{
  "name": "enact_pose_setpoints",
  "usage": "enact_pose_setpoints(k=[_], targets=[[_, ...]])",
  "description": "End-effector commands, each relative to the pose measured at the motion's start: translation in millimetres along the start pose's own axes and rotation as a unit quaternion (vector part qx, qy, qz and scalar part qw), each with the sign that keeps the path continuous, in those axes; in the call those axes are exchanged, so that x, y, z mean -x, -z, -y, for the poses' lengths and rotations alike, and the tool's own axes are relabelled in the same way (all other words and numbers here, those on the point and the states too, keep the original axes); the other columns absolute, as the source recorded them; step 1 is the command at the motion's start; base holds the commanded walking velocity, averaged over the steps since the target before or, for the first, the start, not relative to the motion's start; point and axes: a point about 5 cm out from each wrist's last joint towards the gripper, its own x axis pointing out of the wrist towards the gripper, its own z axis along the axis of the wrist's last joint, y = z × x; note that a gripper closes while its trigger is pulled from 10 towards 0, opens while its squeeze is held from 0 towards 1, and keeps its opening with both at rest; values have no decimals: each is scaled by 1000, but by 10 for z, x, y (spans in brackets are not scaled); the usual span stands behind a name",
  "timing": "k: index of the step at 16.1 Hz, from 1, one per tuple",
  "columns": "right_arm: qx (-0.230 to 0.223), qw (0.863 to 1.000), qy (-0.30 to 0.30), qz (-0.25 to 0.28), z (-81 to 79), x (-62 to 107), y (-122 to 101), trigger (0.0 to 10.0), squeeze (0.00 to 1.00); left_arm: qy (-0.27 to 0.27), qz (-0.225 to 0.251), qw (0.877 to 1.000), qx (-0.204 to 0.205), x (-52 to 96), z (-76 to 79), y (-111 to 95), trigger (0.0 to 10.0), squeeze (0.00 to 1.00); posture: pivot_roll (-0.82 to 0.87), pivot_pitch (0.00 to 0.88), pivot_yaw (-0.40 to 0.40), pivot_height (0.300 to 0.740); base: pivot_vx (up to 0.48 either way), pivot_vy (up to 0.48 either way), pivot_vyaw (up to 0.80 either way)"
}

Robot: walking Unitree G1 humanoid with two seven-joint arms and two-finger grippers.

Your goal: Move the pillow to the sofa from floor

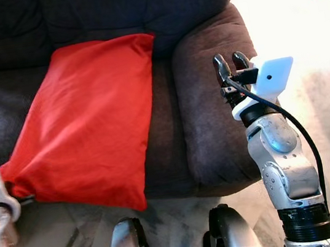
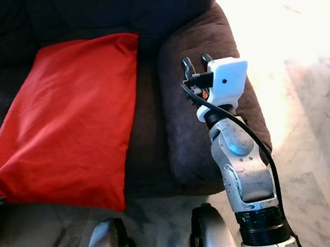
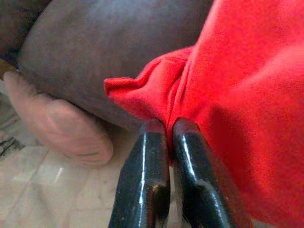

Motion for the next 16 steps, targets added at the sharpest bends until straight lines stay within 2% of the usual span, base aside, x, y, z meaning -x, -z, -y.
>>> enact_pose_setpoints(k=[1, 2, 4, 9, 11, 12, 13, 14, 15, 16], targets=[[-2, 1000, -1, -5, -11, 14, 33, 10000, 0, 2, -8, 1000, -16, 24, 53, 33, 10000, 0, 58, 217, 22, 631, 0, 0, 0], [-2, 1000, -1, -6, -10, 17, 37, 10000, 0, 5, -9, 1000, -18, 21, 87, 33, 10000, 1000, 58, 216, 22, 631, 0, 0, 0], [-2, 1000, -2, -7, -13, 23, 46, 10000, 0, 5, -8, 1000, -23, 11, 145, 20, 10000, 1000, 56, 216, 24, 631, 0, 0, 0], [-10, 1000, -11, -11, -63, 17, 80, 10000, 0, -8, 17, 997, -68, -2, 169, -101, 10000, 1000, 59, 203, 30, 631, 0, 0, 0], [-8, 1000, -16, -21, -79, 28, 139, 10000, 0, 2, 52, 998, -35, 2, 258, -204, 10000, 1000, 60, 192, 30, 631, 0, 0, 0], [-4, 999, -17, -30, -77, 37, 179, 10000, 0, 21, 92, 995, -18, 24, 350, -306, 10000, 1000, 58, 188, 30, 631, 0, 0, 0], [0, 999, -13, -40, -44, 50, 240, 10000, 0, 84, 177, 981, 0, 141, 629, -511, 10000, 133, 64, 178, 31, 631, 0, 0, 0], [1, 999, -10, -42, -32, 58, 261, 10000, 0, 107, 198, 974, 8, 196, 735, -563, 10000, 0, 63, 176, 32, 631, 0, 0, 0], [-6, 999, 0, -41, 4, 89, 300, 10000, 0, 153, 236, 959, 25, 325, 994, -632, 10000, 0, 61, 166, 35, 631, 0, 0, 0], [-10, 999, 4, -37, 23, 113, 327, 10000, 0, 177, 255, 949, 53, 409, 1165, -667, 10000, 0, 58, 158, 37, 631, 0, 0, 0]])
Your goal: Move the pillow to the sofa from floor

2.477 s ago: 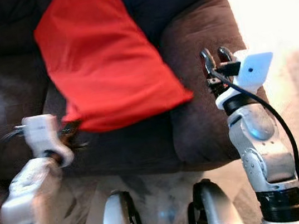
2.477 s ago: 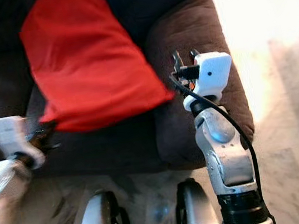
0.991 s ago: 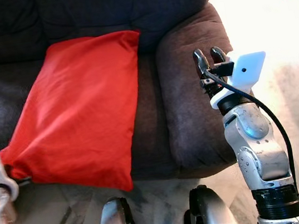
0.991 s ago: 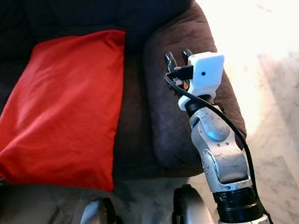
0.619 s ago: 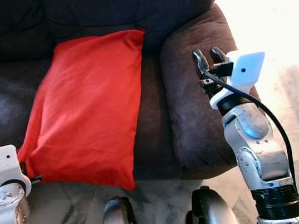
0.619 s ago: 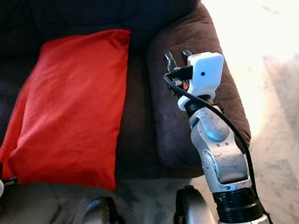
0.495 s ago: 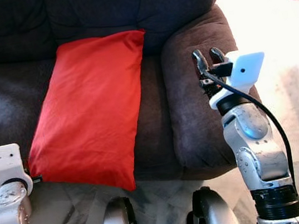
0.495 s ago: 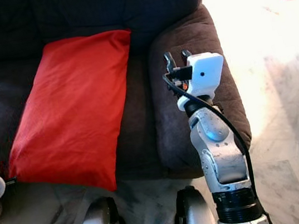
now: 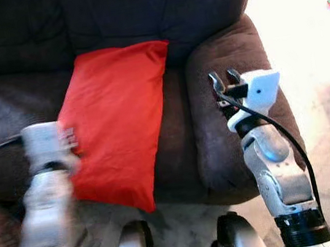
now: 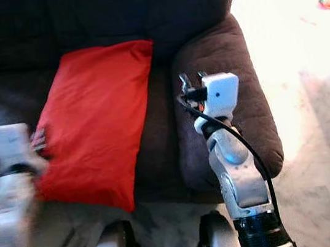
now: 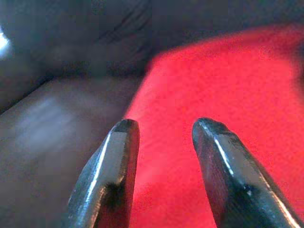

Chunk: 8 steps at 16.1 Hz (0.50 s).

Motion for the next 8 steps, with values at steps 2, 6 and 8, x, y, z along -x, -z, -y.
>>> enact_pose_setpoints(k=[2, 6, 8], targets=[[-3, 1000, 18, -13, 53, 105, 158, 10000, 0, 53, 72, 996, 12, 25, 377, -160, 10000, 0, 53, 143, 40, 631, 0, 0, 0], [-5, 999, 39, -10, 120, 169, 247, 10000, 0, 78, 96, 992, -10, -29, 506, -181, 10000, 0, 49, 137, 55, 631, 0, 0, 0], [-1, 999, 44, -11, 137, 173, 285, 10000, 0, 66, 91, 993, -17, -58, 417, -115, 10000, 0, 49, 138, 59, 631, 0, 0, 0]])
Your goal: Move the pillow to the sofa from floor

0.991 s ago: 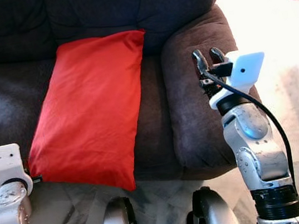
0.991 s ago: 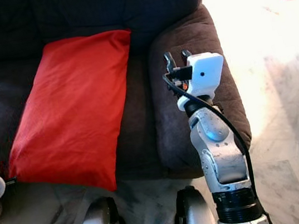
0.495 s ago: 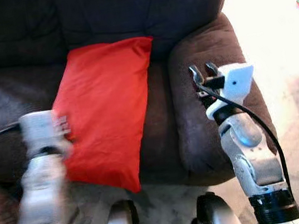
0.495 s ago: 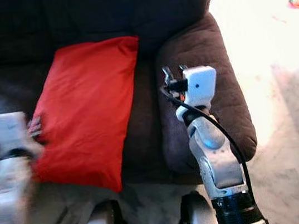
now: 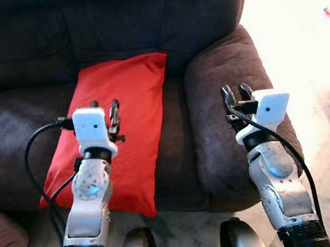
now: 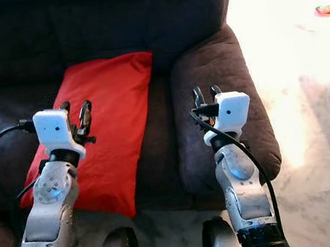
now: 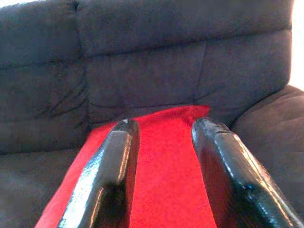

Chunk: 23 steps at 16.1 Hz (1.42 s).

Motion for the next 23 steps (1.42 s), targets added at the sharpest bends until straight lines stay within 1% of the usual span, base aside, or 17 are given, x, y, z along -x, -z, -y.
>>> enact_pose_setpoints(k=[1, 3, 9, 15, 19, 23], targets=[[-1, 1000, 8, -5, 22, 12, 50, 10000, 0, -7, -2, 1000, -11, 1, -68, 37, 10000, 0, 49, 138, 59, 631, 0, 0, 0], [1, 1000, 9, -2, 35, -14, 39, 10000, 0, -10, -1, 1000, -16, -7, -84, 48, 10000, 0, 48, 138, 53, 631, 0, 0, 0], [10, 1000, 17, 4, 65, -93, 18, 10000, 0, -7, -2, 1000, -23, -25, -26, 92, 10000, 0, 46, 136, 43, 631, 0, 0, 0], [11, 1000, 24, 2, 72, -107, 32, 10000, 0, -5, -4, 1000, -30, -33, -35, 110, 10000, 0, 48, 132, 47, 631, 0, 0, 0], [9, 1000, 23, 3, 63, -109, 38, 10000, 0, 0, -7, 999, -31, -36, -6, 126, 10000, 0, 46, 129, 49, 663, 0, 0, 0], [10, 1000, 23, 4, 58, -114, 39, 10000, 0, 3, -10, 999, -35, -52, -12, 135, 10000, 0, 47, 119, 53, 709, 0, 0, 0]])
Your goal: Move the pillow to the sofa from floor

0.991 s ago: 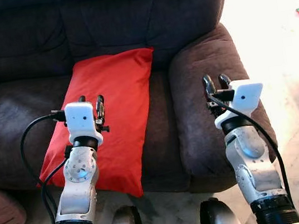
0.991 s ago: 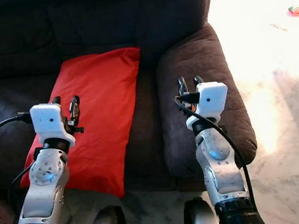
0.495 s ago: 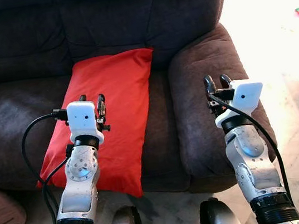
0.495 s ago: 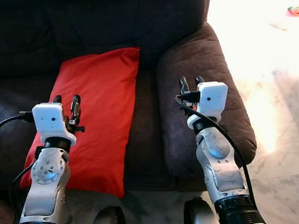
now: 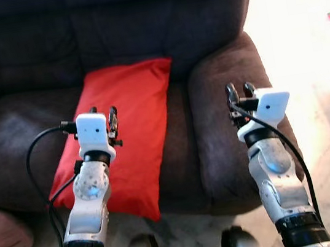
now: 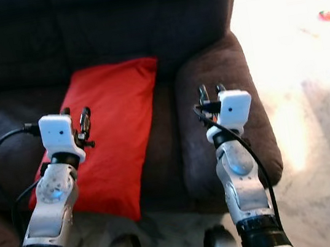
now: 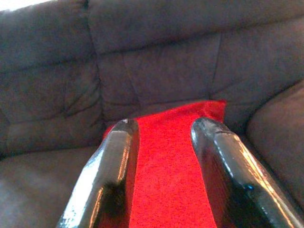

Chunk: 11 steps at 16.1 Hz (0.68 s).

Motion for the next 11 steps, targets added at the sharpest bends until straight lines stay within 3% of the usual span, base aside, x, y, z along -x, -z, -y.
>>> enact_pose_setpoints(k=[1, 2, 11], targets=[[-2, 1000, -1, 3, -20, -15, -6, 10000, 0, 7, 1, 1000, -11, -18, 10, 1, 10000, 0, 47, 119, 53, 724, 0, 0, 0], [-2, 1000, -1, 2, -21, -16, -4, 10000, 0, 9, 1, 1000, -11, -21, 25, 1, 10000, 0, 47, 119, 53, 739, 0, 0, 0], [-6, 1000, -8, -6, -54, -5, 29, 10000, 0, 11, -5, 1000, -12, 0, 23, 24, 10000, 0, 53, 129, 49, 740, 0, 0, 0]])
